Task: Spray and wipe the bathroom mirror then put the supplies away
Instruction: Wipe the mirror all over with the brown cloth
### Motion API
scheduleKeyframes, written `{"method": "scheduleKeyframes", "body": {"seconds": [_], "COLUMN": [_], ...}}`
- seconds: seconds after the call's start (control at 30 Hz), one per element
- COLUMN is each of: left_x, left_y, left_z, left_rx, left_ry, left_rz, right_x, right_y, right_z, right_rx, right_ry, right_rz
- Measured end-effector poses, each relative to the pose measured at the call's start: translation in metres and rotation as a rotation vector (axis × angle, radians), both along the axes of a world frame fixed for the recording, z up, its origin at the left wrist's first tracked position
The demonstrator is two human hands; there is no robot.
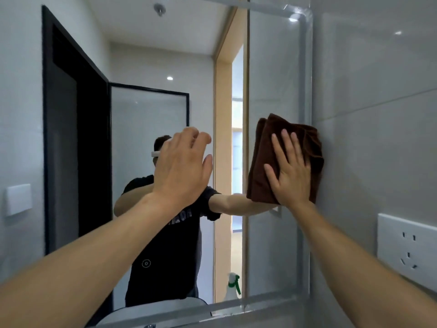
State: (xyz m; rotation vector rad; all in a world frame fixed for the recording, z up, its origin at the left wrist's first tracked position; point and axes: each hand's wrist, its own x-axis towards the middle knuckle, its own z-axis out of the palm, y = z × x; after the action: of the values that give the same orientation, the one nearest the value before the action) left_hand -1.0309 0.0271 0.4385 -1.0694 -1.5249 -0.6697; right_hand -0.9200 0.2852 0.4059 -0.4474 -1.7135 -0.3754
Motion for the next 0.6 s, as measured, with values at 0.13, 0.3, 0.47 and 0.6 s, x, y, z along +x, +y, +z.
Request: {"method": "scheduleKeyframes", "body": {"seconds": [0.13, 0.3, 0.47, 0.6], "left_x": [-0.002, -0.022, -0.041, -0.054], "left_y": [-0.008, -0.041, -0.086, -0.126], "left_z": [-0.013, -0.023, -0.021, -0.015], "left_rx": [-0.012, -0.042, -0.012, 0.042], "left_ry": [-0.003, -0.007, -0.019, -0.013], "left_rz": [0.011, 0.080, 0.151, 0.179], "right_x": [0.006, -0.011, -0.055, -0.096], "right_y": [0.010, -0.014, -0.088, -0.162], "right_z": [-0.030, -0.058, -0.062, -0.054], "right_rx": [-0.047, -0.109, -0.043, 0.050], "right_ry": [0.021, 0.050, -0.036, -0.130], "right_rz": [0.002, -0.008, 0.030, 0.095]}}
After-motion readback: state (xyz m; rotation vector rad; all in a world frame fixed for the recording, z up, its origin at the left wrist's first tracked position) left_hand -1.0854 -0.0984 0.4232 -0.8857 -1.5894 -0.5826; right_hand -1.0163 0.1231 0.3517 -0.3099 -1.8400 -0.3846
